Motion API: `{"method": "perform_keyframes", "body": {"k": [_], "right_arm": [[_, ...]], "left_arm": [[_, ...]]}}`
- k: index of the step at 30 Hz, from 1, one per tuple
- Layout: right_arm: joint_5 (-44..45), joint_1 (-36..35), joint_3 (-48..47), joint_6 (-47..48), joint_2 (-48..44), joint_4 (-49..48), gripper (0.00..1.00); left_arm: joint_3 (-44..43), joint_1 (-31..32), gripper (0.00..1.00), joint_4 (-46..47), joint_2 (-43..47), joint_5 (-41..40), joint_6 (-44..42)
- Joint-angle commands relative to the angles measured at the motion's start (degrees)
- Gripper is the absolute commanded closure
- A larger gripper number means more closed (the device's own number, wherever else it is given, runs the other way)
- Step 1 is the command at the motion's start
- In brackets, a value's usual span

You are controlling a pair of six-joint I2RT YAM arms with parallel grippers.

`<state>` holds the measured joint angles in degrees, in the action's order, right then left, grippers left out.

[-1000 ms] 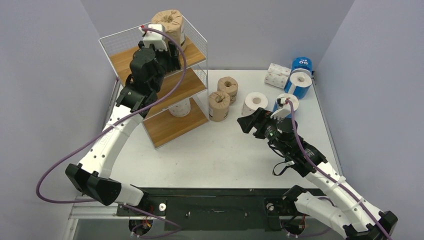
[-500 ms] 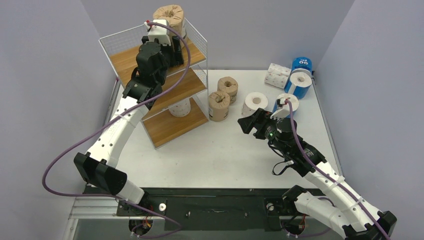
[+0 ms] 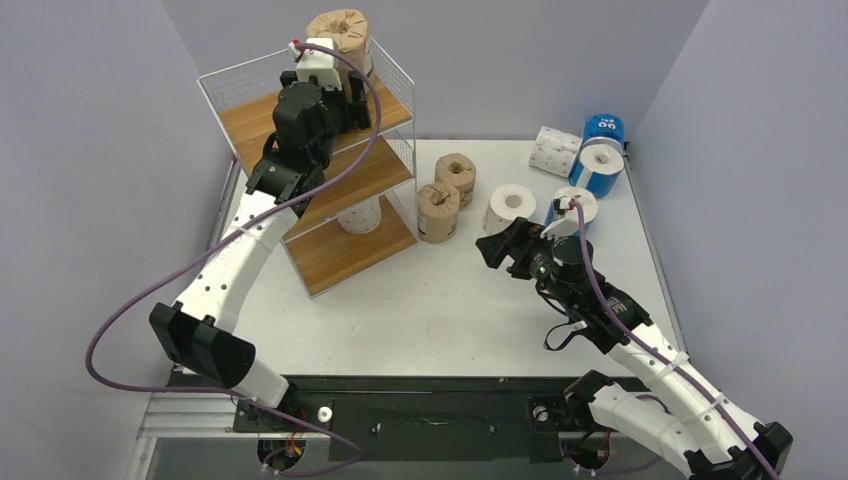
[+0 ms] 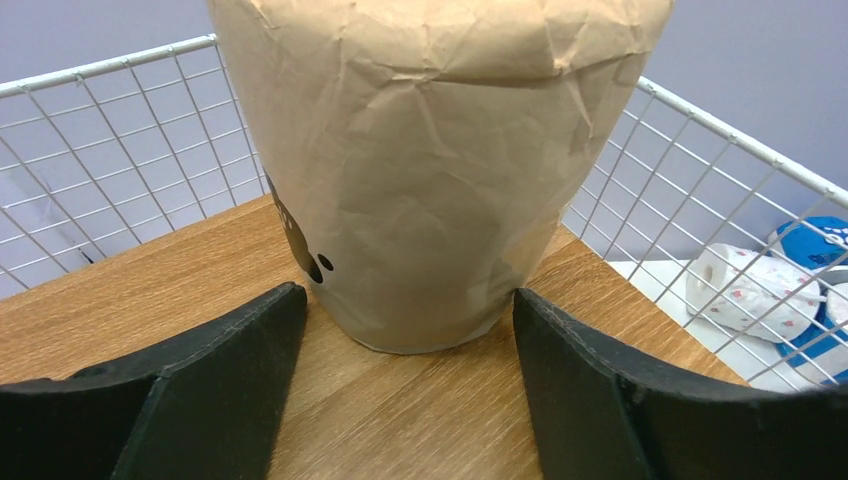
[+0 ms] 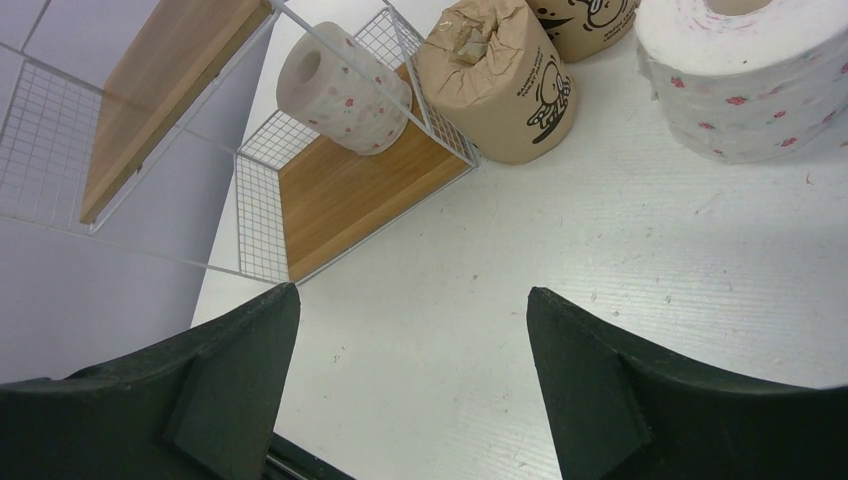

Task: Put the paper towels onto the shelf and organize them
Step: Place the paper towel on the shelf, then pick up the paper towel from the center of the board.

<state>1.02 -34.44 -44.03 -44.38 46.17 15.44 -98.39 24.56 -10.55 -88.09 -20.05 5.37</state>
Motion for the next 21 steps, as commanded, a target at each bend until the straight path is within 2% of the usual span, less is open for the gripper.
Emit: {"method": "perform_keyframes", "body": {"k": [1,2,6,12,16,21], "right_arm": [[-0.4,0.5,0.1,0.2,-0.2,-2.1,0.21],[-0.4,0.4,0.0,0.3,-0.2,-2.0,0.21],[-0.2,0.5,-0.6,0.9,-0.2,-1.1,0.21],[0.7,0.6,-1.3,1.6,0.1,0.4,0.19],[2.8,0.5,-2.1,2.6,1.0,3.4,0.14],[12.4,0.5,-4.0,-1.9,3.1,11.6,0.13]], "left_arm": [[-1.9,-0.2,0.21,0.6,3.2,1.1,0.1],[-1.2,-0.1,0.14,0.4,4.0,0.8,-0.3],[1.3,0.3,0.00,-0.2,9.5,0.5,-0.8],[3.8,3.2,0.04,-2.2,18.0,-0.5,-1.7],[6.8,8.9,0.04,-2.4,24.6,-5.3,-2.7],[8.1,13.9,0.04,-9.2,29.3,-7.7,1.9]]}}
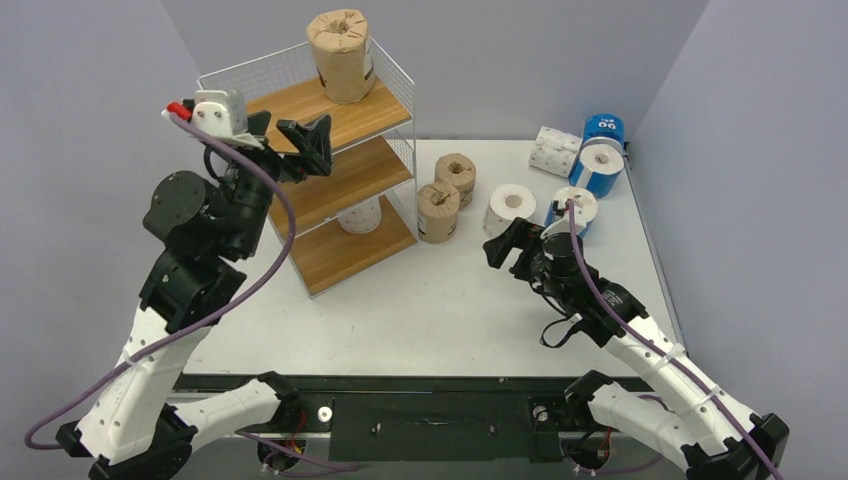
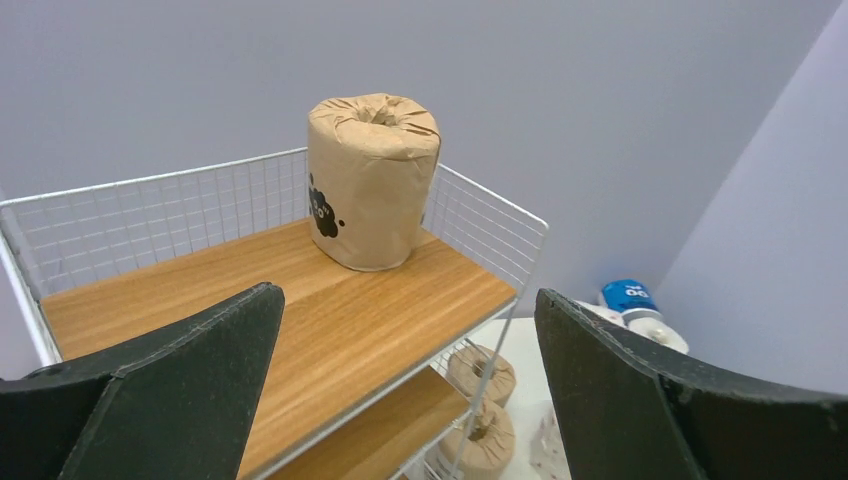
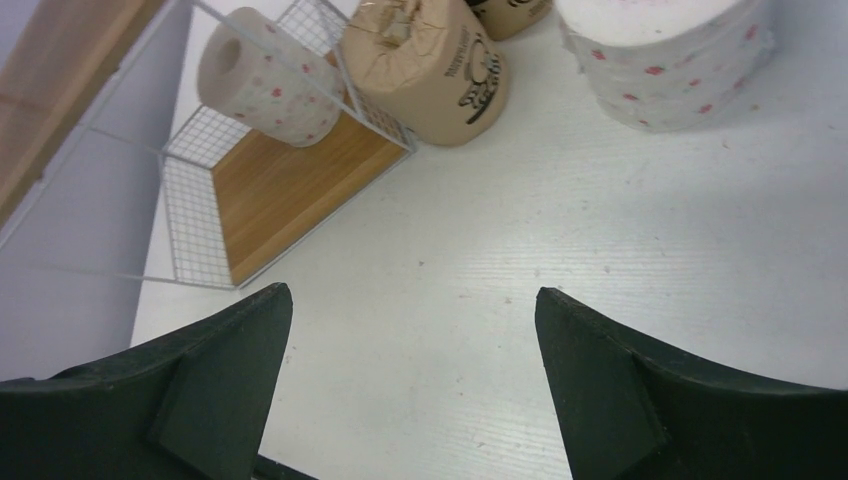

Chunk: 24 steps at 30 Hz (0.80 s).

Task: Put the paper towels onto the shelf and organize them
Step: Pick up the paper towel from the center of the board.

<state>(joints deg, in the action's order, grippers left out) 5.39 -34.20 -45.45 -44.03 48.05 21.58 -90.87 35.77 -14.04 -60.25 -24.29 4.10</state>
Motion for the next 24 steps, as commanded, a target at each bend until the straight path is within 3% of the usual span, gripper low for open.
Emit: {"method": "perform_keyframes", "body": {"k": [1,6,12,14,18,24], "right_arm": [[8.7,0.3,-2.3,-2.2,1.1,5.6,0.13],[13.5,0.8,1.1,-3.6,0.0,5.3,0.13],[12.0,2.9,2.5,-1.7,0.8,4.3,0.13],[12.2,3.7,2.5,-2.0,1.6,4.6,0.13],[12.4,5.2,2.3,-3.2,3.1,5.1,0.13],[18.5,6.2,1.7,-5.9,3.6,7.1,0.13]], "left_arm": [[0.4,3.9,0.04,-7.1,1.6,-3.4,3.9],[1.5,11.1,0.04,-14.7,1.3,-7.3,6.2],[5.5,28.1,0.04,-14.5,0.6,-17.7,4.4],[7.1,31.0,0.04,-14.0,0.1,-19.1,5.1],[11.6,33.4,0.04,-13.6,-1.0,-19.5,8.3],[18.6,33.9,0.04,-14.4,-3.3,-15.2,20.2]]}}
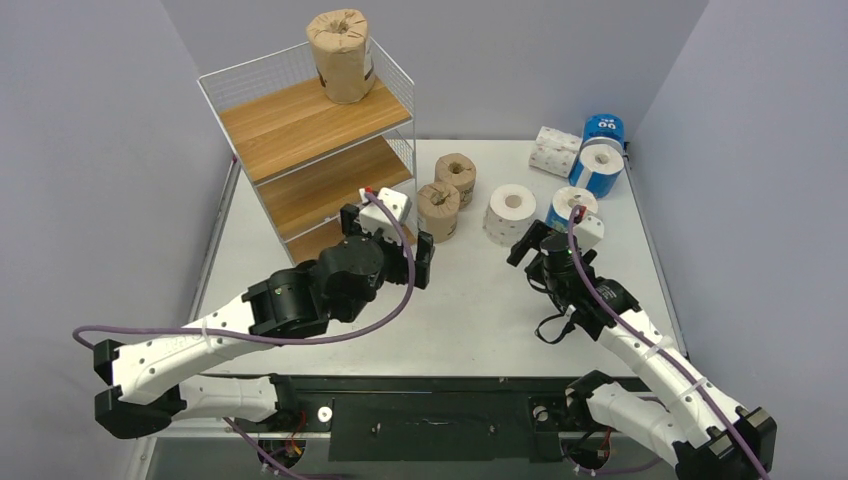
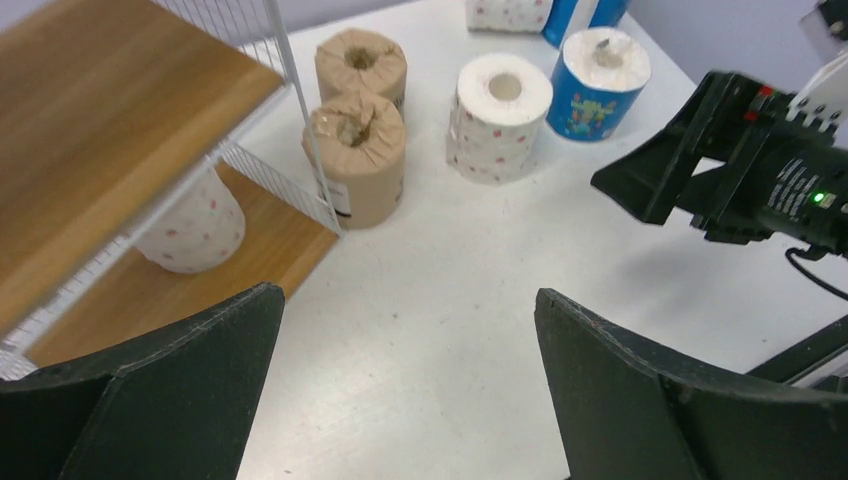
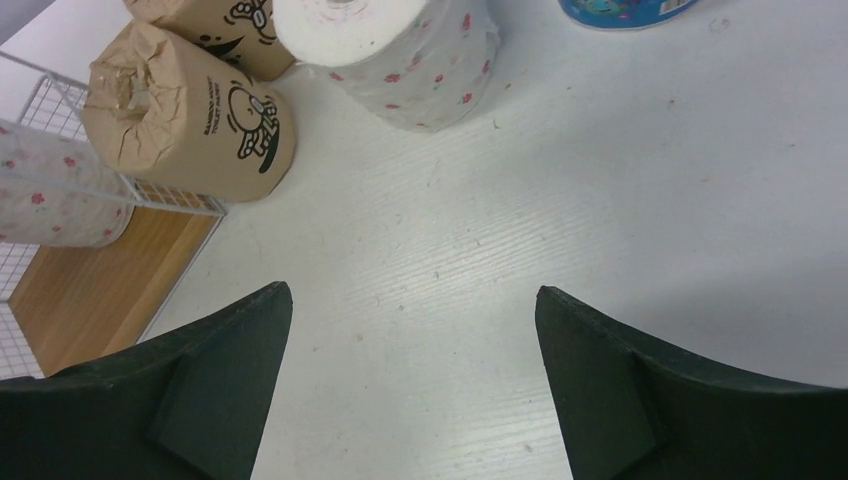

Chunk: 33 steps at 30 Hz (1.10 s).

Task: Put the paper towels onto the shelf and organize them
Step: Pick up the paper towel from the center of the board.

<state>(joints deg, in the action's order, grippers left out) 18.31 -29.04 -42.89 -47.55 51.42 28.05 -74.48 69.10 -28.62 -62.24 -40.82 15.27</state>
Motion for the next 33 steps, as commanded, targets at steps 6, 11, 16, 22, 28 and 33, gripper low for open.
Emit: {"method": "perform_keyframes", "body": {"k": [6,11,16,22,28,33], "right_arm": [[-1.3,4.3,-2.6,-0.2,4.2,-2.3,0.12],[-3.4,6.3,-6.1,0.5,10.0,-3.1,0.11],[-5.4,11.1,-7.5,-1.3,14.3,-7.2,0.13],[-8.7,15.6,-11.5,-2.0,21.0,-11.3,0.17],[-12.4,17.2,-19.5,-1.4,30.2,-9.9,0.17],[-12.9,17.9,-24.7,-0.9,36.3,-8.5,0.20]], "left_arm": [[5.0,2.8,0.04,-2.9,-8.1,-2.0,22.1],[11.7,3.9,0.04,2.0,-8.0,-1.8,25.2],[27.8,3.9,0.04,16.1,-2.0,-3.7,28.9],[34.3,3.8,0.04,18.2,3.4,-1.8,26.8],[38.5,3.8,0.04,19.0,8.7,-2.8,27.2],[43.6,3.7,0.04,22.8,11.7,-1.5,25.7]]}}
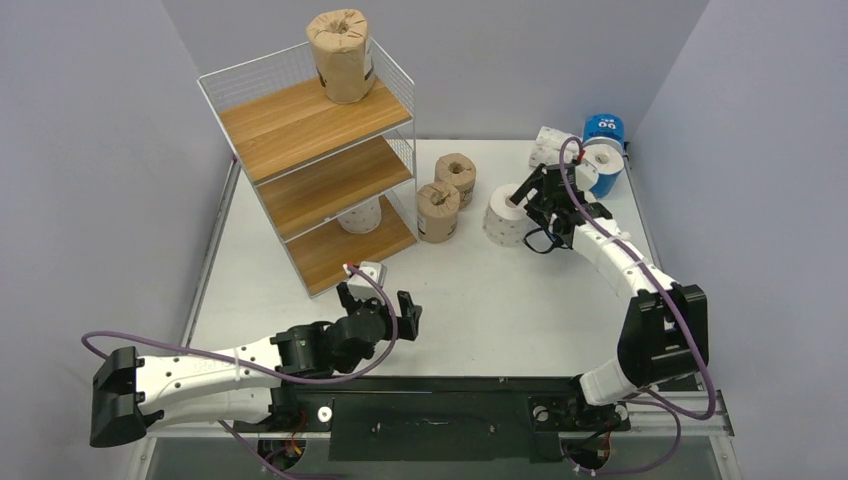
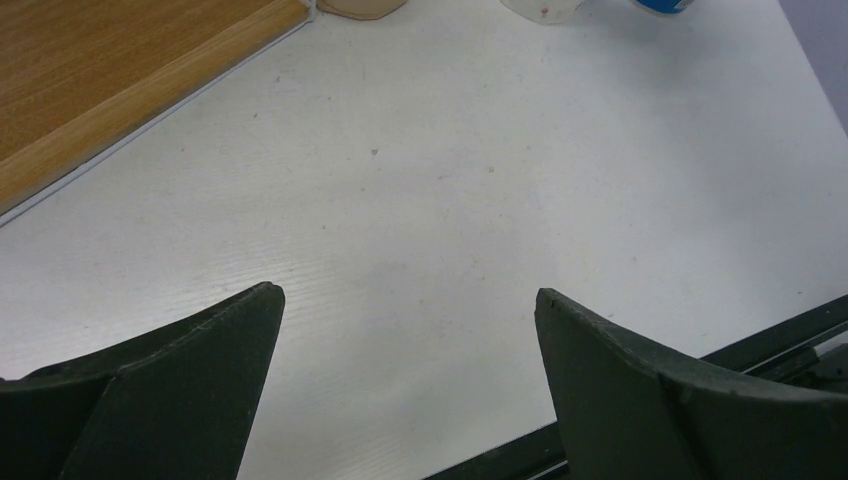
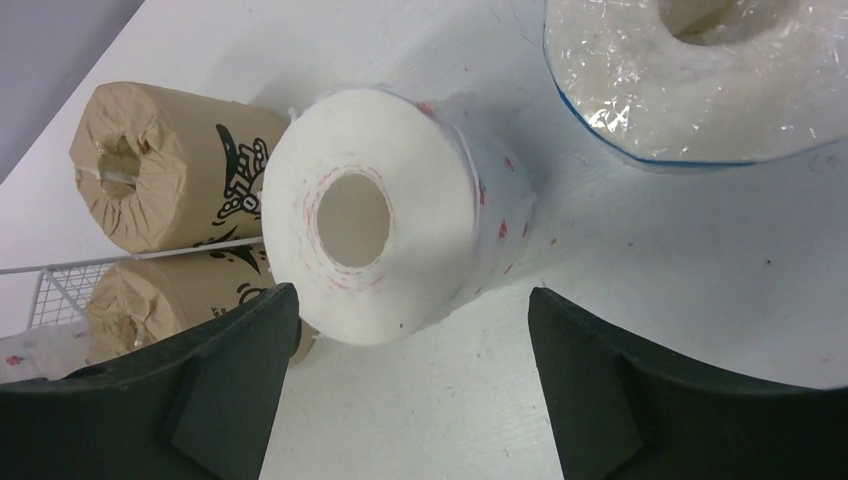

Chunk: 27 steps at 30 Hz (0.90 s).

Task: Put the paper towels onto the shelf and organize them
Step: Pick up the paper towel from the center of the board.

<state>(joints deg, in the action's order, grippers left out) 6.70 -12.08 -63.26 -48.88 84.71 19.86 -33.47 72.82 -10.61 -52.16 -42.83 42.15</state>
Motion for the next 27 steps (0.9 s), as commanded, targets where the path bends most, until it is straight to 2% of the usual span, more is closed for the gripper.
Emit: {"method": "perform_keyframes", "body": {"k": [1,11,13,27], "right_arm": [[-1.3,1.0,-5.1,0.5,4.4,-0.2,0.21],[-1.8,1.0,-7.2,1.5,10.1,-0.5,0.30],[-1.9,1.0,-7.6,1.5,11.0,-0.3,0.31],[-1.4,1.1,-8.8,-0.1,14.4,-0.4,0.39]], "left_arm": [[3.0,0.0,0.04,4.8,1.8,0.5,-1.2],[6.9,0.1,0.00,9.2,8.3,0.8,-6.1],[7.6,0.1,0.04,9.3,9.7,0.3,-7.1],[10.9,0.1,0.12,8.9,17.2,-2.1,-8.3]]}}
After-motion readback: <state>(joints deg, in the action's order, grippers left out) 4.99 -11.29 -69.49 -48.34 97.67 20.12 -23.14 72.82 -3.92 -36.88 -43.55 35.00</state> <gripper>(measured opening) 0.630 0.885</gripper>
